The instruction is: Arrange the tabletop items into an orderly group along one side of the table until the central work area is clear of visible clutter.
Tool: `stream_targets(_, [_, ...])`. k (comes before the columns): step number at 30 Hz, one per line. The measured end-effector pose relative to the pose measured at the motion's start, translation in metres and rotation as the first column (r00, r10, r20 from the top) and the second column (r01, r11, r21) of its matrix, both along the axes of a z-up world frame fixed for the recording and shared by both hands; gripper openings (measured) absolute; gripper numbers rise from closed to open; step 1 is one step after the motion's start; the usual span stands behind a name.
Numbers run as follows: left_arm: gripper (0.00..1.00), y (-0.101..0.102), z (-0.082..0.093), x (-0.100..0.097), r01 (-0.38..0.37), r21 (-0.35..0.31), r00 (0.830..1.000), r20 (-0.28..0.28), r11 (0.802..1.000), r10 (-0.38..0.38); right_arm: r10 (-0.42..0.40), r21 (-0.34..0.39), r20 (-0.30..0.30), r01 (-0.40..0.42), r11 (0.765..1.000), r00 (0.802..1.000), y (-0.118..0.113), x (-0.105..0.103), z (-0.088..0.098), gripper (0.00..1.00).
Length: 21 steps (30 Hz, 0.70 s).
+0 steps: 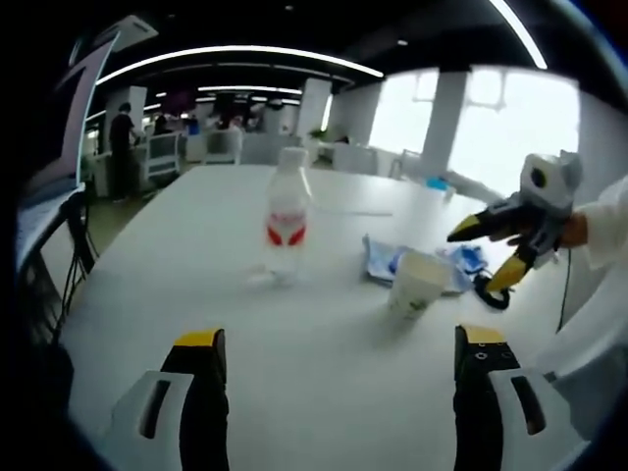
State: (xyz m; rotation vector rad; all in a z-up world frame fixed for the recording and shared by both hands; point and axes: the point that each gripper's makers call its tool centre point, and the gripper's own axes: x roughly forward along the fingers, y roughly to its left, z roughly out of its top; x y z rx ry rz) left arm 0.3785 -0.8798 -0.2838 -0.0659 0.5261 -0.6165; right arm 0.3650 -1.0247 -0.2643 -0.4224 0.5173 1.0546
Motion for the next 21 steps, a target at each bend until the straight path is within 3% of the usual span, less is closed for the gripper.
stream_targets(2, [0.93,0.003,0.000,-0.001,-0.010,-0.002,1.000,0.002,1.000,0.010,0.009,-0.003,-0.018,-0.009,1.000,1.000,0.004,0.000,-0.002,0.47])
stream_targets(8, [0.93,0.007,-0.001,-0.005,-0.020,-0.012,1.000,-0.002,1.000,0.020,0.080,-0.083,0.038,-0.077,0.994,0.996,0.011,0.006,-0.006,0.34])
stream_targets(13, [0.93,0.008,-0.004,-0.009,-0.023,-0.017,1.000,-0.007,1.000,0.023,0.087,-0.130,-0.035,-0.090,0.987,0.996,0.014,0.010,-0.020,0.24])
stream_targets(16, [0.93,0.008,-0.006,-0.012,-0.021,-0.019,1.000,-0.013,1.000,0.020,0.097,-0.186,-0.047,-0.104,0.977,0.994,0.011,0.012,-0.029,0.19])
stream_targets(21, [0.92,0.008,-0.007,-0.014,-0.030,-0.027,0.999,-0.023,0.999,0.029,0.112,-0.194,-0.059,-0.121,0.974,0.992,0.015,0.013,-0.032,0.07])
